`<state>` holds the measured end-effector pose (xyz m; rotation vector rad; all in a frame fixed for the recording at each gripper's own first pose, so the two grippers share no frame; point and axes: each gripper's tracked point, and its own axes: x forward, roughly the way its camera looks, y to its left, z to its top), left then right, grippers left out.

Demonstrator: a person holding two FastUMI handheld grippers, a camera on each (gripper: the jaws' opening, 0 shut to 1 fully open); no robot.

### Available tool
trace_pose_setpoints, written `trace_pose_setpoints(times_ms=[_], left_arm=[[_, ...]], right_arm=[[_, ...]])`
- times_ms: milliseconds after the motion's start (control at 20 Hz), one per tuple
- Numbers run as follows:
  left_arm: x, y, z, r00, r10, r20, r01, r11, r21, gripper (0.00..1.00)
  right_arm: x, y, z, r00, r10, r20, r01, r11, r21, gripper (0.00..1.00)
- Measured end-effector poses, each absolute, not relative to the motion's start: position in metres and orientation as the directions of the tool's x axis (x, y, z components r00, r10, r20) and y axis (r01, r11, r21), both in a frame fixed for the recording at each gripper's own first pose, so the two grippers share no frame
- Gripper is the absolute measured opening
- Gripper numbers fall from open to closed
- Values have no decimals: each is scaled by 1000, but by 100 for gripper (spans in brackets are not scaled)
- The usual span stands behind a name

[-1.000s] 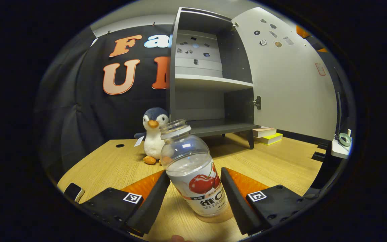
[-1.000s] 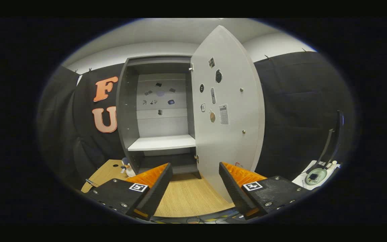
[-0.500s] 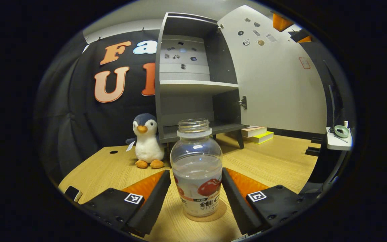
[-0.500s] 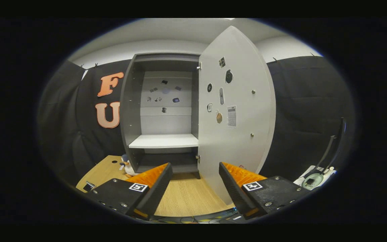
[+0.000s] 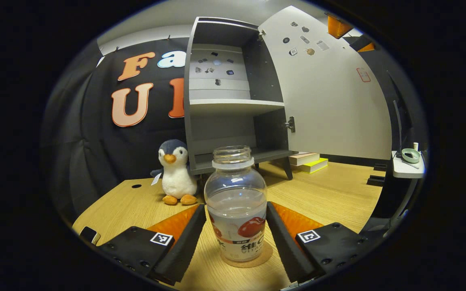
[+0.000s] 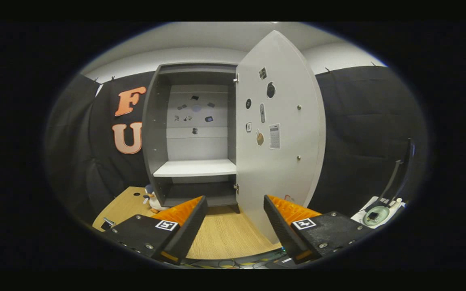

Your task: Open the cabinet door with the right hand, grasp the bottle in the cabinet with the left hand and place it on the coaster, then close the cabinet door with the right hand.

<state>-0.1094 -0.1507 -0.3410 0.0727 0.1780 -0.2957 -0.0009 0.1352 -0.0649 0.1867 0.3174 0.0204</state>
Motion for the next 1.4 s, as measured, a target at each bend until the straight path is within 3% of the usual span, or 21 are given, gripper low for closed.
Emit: trace_pose_setpoints(times_ms=[250,450,500,900,1400], left_arm=[[-108,-146,-337,942,-275,-195,285,958,28,96],[-108,-142,-317,945,-270,-183,279,960,25,97],[-108,-141,-312,945,-268,-185,277,961,24,97],[-104,-129,-242,960,-234,-154,235,972,-12,95],[-117,-132,-190,973,-206,-106,207,978,-1,98]], right_arm=[[-2,134,-62,951,43,-307,11,985,174,88],[-4,127,-61,952,26,-304,21,988,153,97],[-7,124,-61,952,20,-306,28,988,152,93],[-24,64,-56,950,-33,-312,89,981,169,93],[16,30,-54,950,22,-313,47,976,211,93]])
